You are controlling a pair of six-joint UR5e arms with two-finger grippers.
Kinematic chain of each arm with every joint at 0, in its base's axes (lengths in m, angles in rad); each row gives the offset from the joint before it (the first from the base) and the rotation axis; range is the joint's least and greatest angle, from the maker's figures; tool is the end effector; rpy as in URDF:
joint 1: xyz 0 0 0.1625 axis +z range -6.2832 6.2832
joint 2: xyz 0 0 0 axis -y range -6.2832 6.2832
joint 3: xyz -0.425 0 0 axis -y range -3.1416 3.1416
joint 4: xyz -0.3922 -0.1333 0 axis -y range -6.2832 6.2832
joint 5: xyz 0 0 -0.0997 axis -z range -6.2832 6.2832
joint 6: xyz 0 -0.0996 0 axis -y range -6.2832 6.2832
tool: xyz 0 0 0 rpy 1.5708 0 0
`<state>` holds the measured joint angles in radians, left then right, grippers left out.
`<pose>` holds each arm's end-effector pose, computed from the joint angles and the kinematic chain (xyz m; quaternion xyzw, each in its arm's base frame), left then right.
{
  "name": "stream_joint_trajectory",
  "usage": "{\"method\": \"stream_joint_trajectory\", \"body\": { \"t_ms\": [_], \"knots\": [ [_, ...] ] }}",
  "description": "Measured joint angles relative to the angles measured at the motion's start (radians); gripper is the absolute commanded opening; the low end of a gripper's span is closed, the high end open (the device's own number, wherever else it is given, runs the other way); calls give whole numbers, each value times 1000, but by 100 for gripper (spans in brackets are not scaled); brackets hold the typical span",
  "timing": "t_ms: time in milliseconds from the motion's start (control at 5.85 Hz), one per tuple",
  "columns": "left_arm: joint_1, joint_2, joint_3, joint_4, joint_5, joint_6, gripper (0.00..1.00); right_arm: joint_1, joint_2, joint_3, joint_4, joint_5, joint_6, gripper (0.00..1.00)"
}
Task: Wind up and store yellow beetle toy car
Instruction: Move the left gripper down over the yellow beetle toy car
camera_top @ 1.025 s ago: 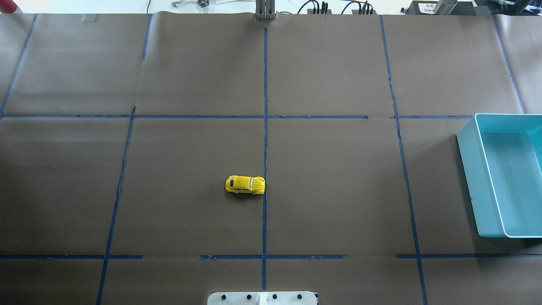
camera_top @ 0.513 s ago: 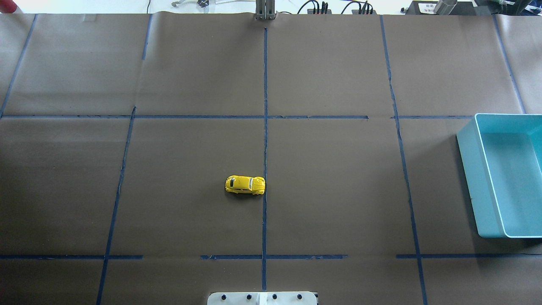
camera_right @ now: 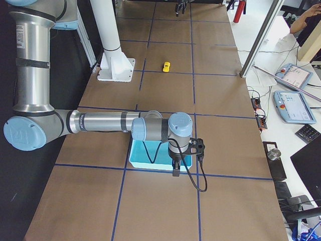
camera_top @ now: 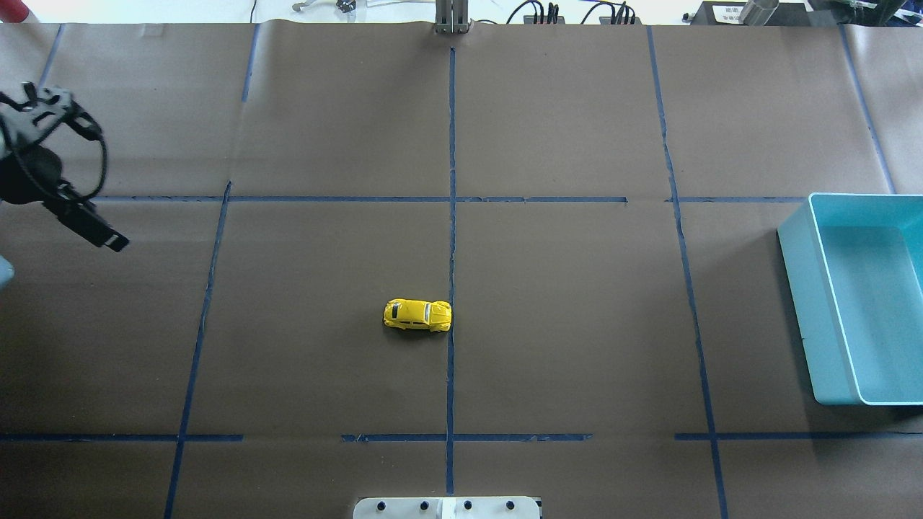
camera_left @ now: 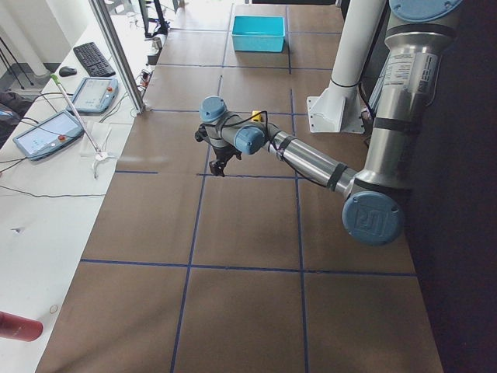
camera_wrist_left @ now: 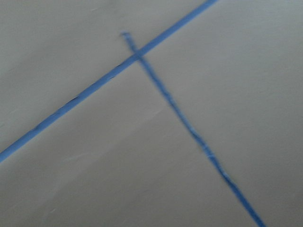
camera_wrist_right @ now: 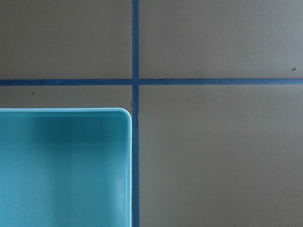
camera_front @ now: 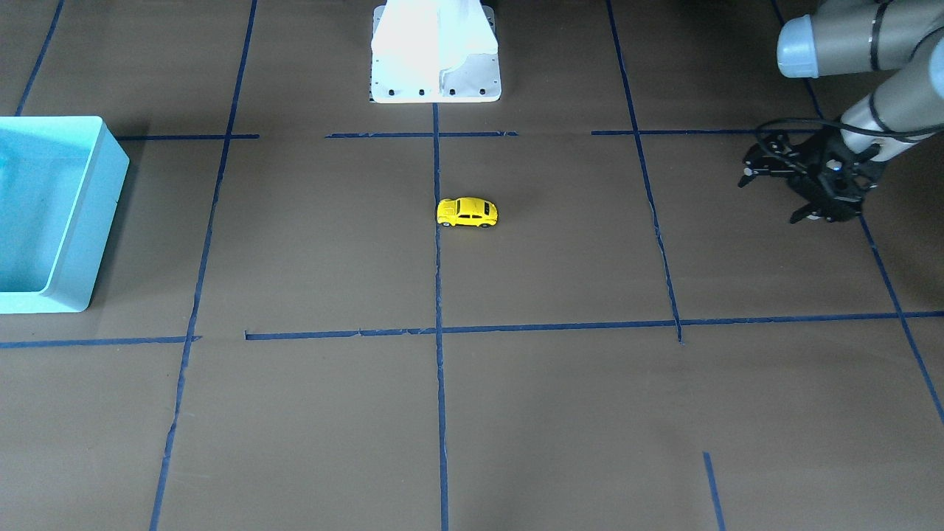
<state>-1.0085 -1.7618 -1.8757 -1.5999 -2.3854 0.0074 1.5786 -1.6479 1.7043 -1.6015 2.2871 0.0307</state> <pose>0.2397 -0.4945 0.4023 0.1244 0.4332 0.3478 0.8221 0.0715 -0.4599 0.6367 0.0080 -0.3506 0.0135 0.9364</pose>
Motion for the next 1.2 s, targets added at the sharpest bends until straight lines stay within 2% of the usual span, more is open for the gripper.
{"method": "stream_joint_trajectory", "body": {
  "t_ms": [171,342,683,854,1196],
  "knots": [
    [77,-81,0,0,3,0,100,0,0,0,0,0,0,100],
    [154,-163,-5,0,45,0,100,1,0,0,0,0,0,100],
    [342,-284,-14,-1,202,2,100,0,0,0,1,0,0,100],
    [408,-332,-8,2,226,7,100,0,0,0,2,0,0,100],
    [457,-416,15,35,231,10,100,0,0,0,0,0,0,100]
  ]
}}
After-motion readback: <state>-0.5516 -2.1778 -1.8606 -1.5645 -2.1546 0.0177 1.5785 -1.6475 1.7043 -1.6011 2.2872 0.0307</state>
